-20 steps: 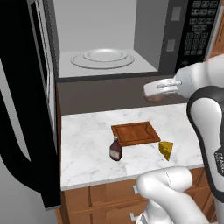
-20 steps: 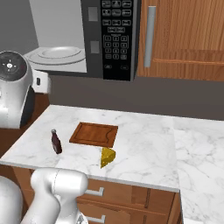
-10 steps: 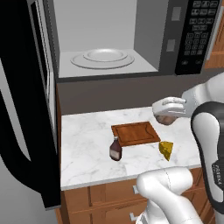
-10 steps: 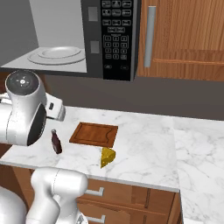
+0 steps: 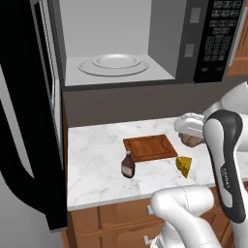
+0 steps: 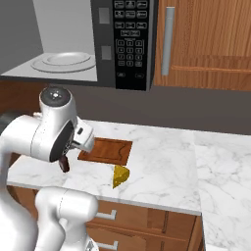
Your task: Retrieve the reheated potato from the microwave, then place the potato, cheese, and condiment on the cutting board.
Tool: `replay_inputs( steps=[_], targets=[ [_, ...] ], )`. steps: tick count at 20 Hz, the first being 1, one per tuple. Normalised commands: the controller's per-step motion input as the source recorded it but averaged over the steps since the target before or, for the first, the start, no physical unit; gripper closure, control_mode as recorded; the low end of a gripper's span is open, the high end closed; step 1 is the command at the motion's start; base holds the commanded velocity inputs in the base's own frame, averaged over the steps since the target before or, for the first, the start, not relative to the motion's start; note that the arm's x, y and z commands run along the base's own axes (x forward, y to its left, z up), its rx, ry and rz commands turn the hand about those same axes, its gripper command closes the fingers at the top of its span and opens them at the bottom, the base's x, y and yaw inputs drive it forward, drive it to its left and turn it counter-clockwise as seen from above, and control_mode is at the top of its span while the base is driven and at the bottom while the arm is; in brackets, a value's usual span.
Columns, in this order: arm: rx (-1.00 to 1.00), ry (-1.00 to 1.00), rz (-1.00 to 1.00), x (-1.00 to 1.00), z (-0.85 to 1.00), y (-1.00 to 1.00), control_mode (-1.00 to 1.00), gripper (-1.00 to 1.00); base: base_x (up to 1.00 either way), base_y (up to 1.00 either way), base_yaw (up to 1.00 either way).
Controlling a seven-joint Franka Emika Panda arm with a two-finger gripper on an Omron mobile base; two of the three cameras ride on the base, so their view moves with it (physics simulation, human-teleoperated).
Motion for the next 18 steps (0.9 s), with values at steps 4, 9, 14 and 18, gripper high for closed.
replay_inputs(
  steps=[4,9,14,18],
  targets=[
    [0.0,0.1,-0.15,0.48,-0.53,-0.41,-1.0,1.0,0.0,0.0,0.0],
    [-0.01,0.03,-0.06,0.6,-0.52,-0.24,-1.0,1.0,0.0,0.0,0.0],
    [-0.05,0.01,0.0,0.71,-0.51,-0.04,-1.0,1.0,0.0,0.0,0.0],
    [-0.07,0.04,0.0,0.78,-0.51,0.0,-1.0,1.0,0.0,0.0,0.0]
  ],
)
